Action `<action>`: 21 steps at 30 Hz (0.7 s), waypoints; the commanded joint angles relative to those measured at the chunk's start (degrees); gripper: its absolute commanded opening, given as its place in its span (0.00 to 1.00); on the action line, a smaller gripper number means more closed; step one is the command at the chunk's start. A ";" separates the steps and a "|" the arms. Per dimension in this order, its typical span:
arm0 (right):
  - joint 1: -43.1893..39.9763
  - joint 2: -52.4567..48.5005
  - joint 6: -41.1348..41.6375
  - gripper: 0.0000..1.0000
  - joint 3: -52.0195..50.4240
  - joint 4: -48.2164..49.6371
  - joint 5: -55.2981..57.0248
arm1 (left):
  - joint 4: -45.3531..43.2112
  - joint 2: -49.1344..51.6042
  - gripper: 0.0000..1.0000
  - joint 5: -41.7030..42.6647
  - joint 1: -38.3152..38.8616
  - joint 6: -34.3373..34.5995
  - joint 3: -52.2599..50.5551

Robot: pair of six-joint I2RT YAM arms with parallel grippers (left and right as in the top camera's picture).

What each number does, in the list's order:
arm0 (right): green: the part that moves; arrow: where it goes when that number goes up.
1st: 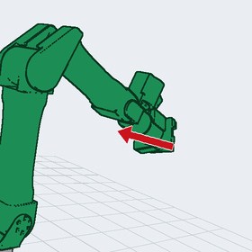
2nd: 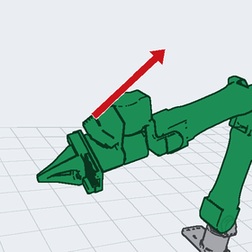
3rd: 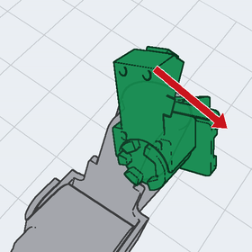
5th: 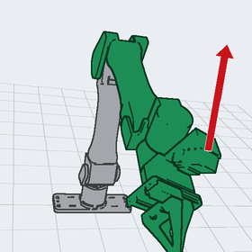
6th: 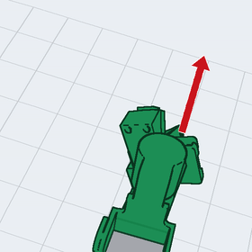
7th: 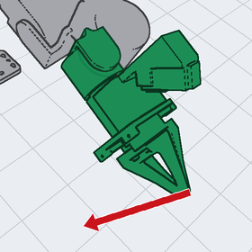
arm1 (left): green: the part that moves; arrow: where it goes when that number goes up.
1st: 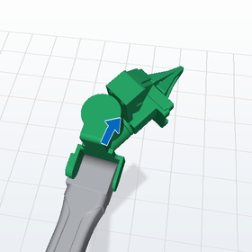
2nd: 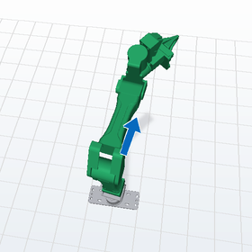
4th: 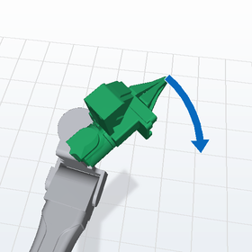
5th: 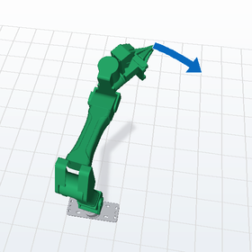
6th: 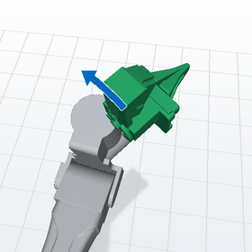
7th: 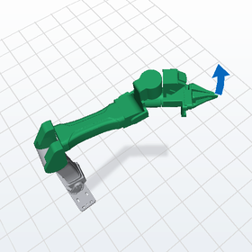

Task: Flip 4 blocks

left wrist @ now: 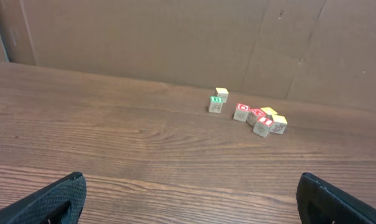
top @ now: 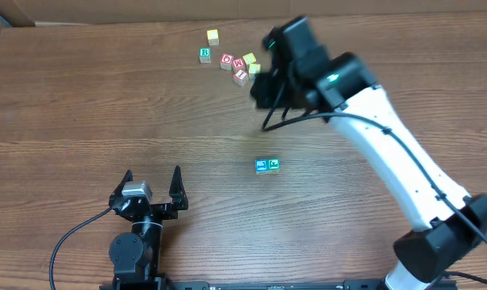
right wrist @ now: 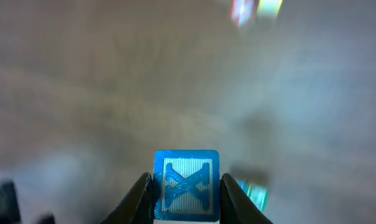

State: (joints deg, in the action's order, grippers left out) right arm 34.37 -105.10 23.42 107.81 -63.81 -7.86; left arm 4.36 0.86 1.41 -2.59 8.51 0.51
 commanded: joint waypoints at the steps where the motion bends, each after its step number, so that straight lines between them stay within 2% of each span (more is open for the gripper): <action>1: 5.01 -1.86 4.63 0.18 -5.29 -1.20 1.16 | 0.09 -0.55 1.00 -0.35 0.28 -1.25 -0.24; 8: 14.08 -1.86 11.45 0.18 -19.10 8.31 10.05 | 0.09 -0.57 1.00 -0.35 0.28 -1.25 -0.24; 13: 17.16 -1.86 12.02 0.18 -27.76 20.13 11.13 | 0.09 -0.57 1.00 -0.35 0.28 -1.25 -0.24; 16: 17.75 -1.86 12.02 0.18 -30.95 23.08 15.30 | 0.09 -0.57 1.00 -0.35 0.28 -1.25 -0.24; 19: 17.68 -1.86 11.98 0.25 -31.43 23.32 17.92 | 0.09 -0.57 1.00 -0.35 0.28 -1.22 -0.24; 21: 17.70 -1.86 12.00 0.26 -31.43 24.11 17.46 | 0.09 -0.57 1.00 -0.35 0.28 -1.25 -0.24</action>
State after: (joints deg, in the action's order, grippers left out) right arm 52.01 -107.42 34.79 76.36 -41.10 6.66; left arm 4.36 0.86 1.41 -2.59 8.51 0.51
